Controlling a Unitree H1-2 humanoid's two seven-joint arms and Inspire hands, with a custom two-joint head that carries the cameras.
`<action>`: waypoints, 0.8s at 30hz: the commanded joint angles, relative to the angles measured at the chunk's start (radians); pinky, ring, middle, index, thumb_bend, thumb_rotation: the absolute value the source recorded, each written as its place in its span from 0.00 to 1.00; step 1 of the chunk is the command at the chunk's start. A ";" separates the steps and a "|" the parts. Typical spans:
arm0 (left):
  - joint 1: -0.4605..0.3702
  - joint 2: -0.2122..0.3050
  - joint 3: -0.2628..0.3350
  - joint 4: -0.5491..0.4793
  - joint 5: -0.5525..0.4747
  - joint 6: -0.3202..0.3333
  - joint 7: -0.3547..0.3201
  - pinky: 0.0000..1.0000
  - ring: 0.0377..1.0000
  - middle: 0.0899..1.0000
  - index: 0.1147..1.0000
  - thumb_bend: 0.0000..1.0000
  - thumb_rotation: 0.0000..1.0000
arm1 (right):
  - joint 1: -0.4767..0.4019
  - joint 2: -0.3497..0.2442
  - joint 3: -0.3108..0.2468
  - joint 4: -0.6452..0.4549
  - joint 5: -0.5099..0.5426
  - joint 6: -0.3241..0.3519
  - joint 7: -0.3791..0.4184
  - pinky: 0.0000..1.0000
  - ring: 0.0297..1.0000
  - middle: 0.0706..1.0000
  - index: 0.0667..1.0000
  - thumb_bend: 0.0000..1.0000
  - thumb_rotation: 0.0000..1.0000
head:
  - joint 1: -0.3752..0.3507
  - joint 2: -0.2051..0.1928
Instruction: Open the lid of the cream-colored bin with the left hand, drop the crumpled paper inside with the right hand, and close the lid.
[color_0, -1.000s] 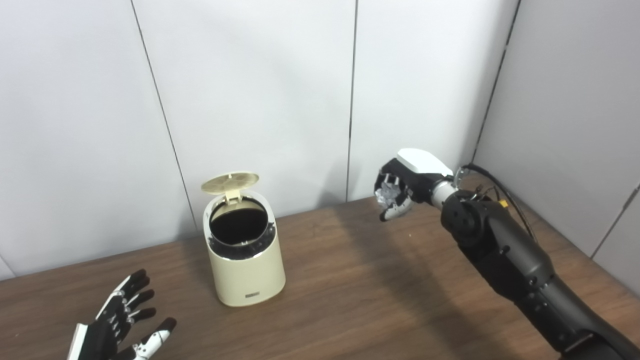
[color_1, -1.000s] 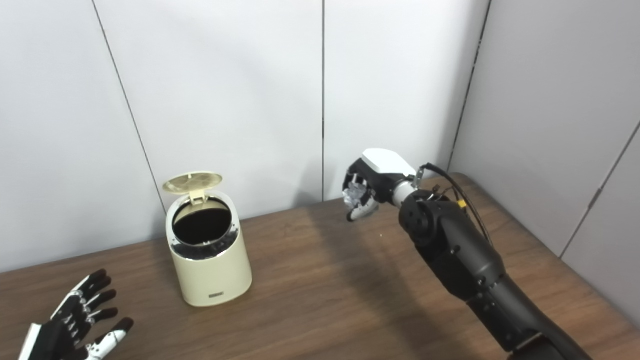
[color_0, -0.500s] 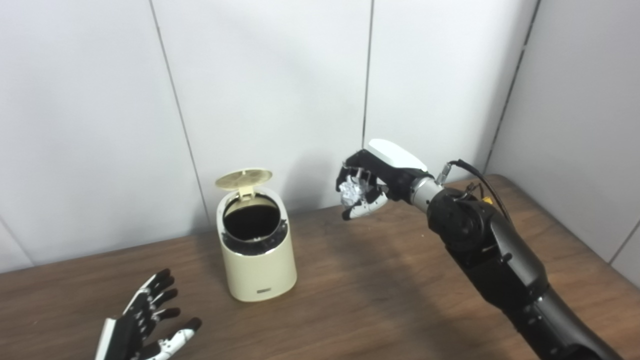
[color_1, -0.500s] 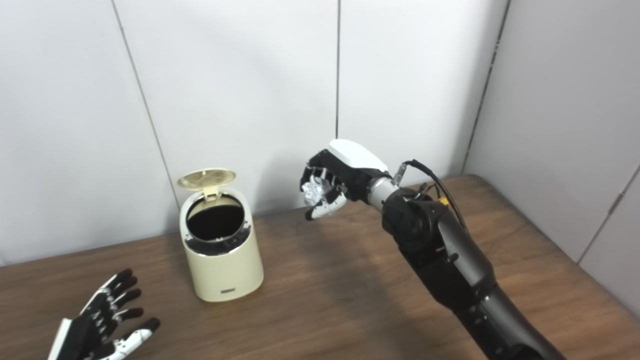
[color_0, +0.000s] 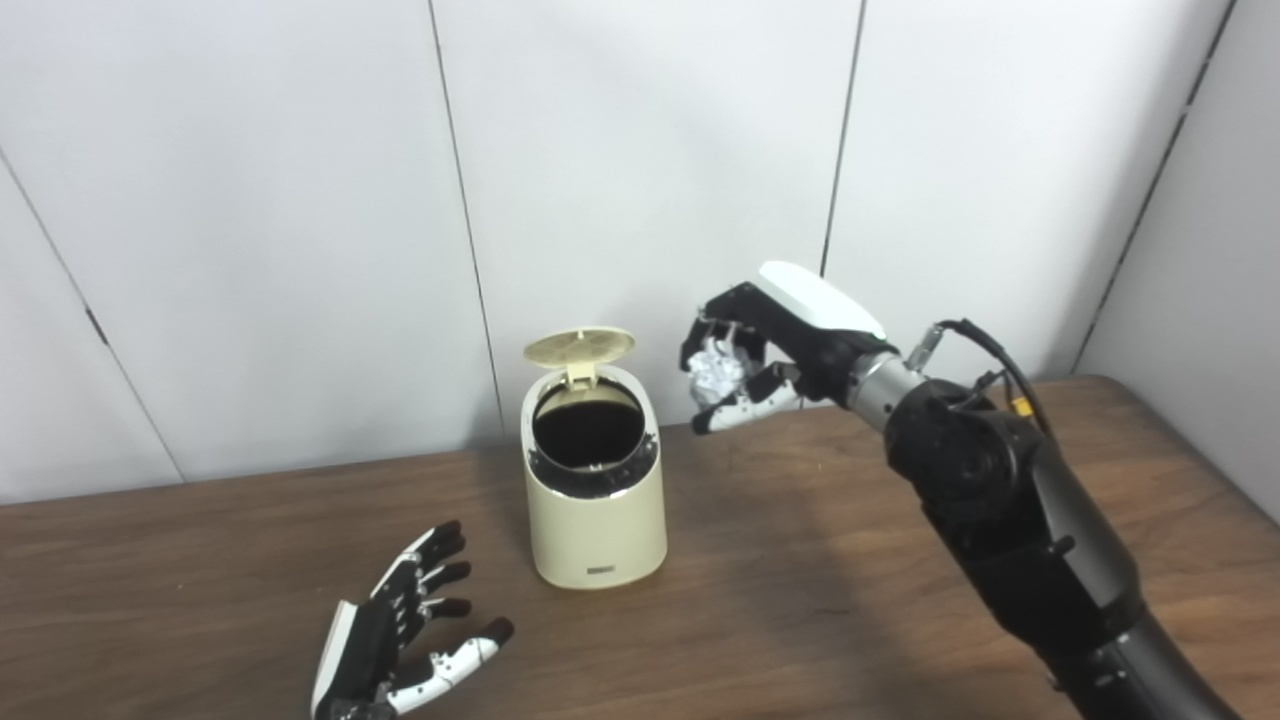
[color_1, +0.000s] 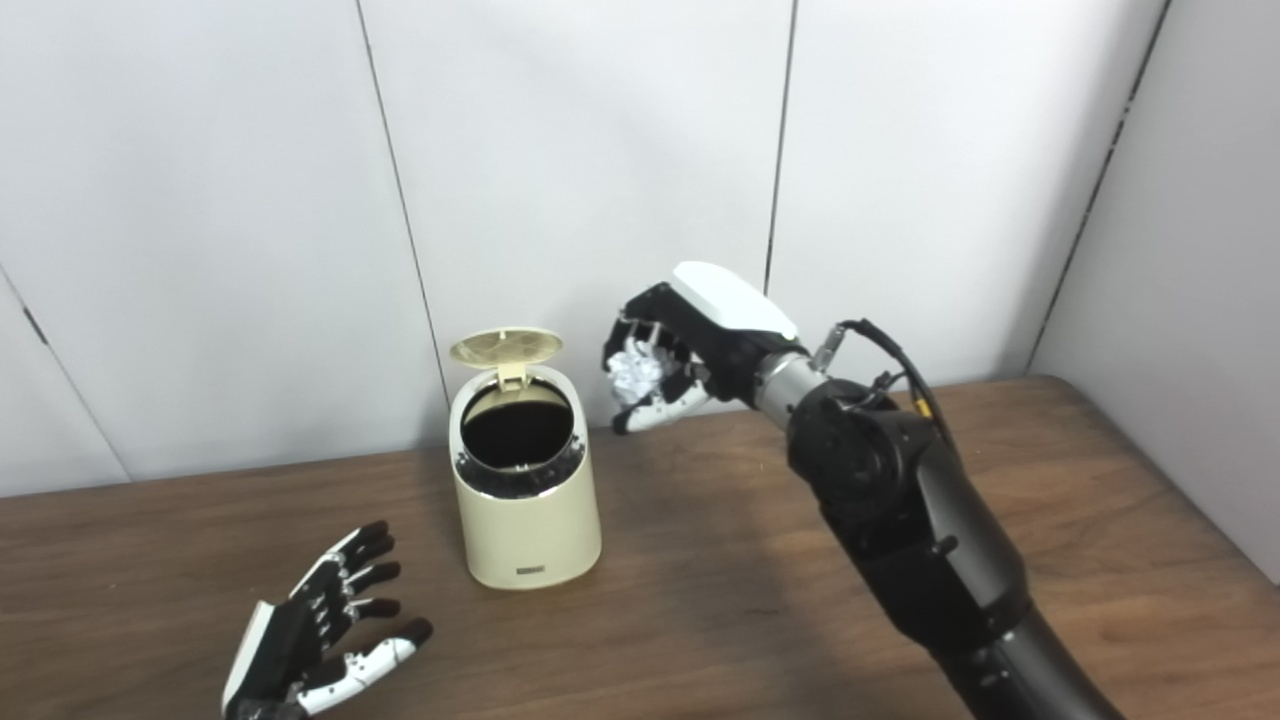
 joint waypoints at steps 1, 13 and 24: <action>-0.024 -0.004 -0.003 -0.036 0.001 -0.037 0.012 0.67 0.82 0.87 0.90 0.69 0.08 | -0.067 0.004 -0.002 -0.017 0.002 -0.026 -0.009 0.39 0.37 0.45 0.46 0.52 0.00 | 0.005 0.001; -0.032 -0.027 -0.010 -0.019 0.025 -0.043 0.034 0.67 0.81 0.86 0.90 0.70 0.12 | -0.075 0.085 0.022 0.035 0.027 -0.053 -0.041 0.37 0.39 0.46 0.44 0.50 0.00 | 0.033 -0.001; -0.031 -0.041 -0.018 -0.016 0.033 -0.045 0.042 0.66 0.80 0.86 0.89 0.71 0.12 | -0.067 0.118 0.050 0.076 -0.012 -0.085 -0.080 0.37 0.38 0.46 0.45 0.50 0.00 | 0.046 0.003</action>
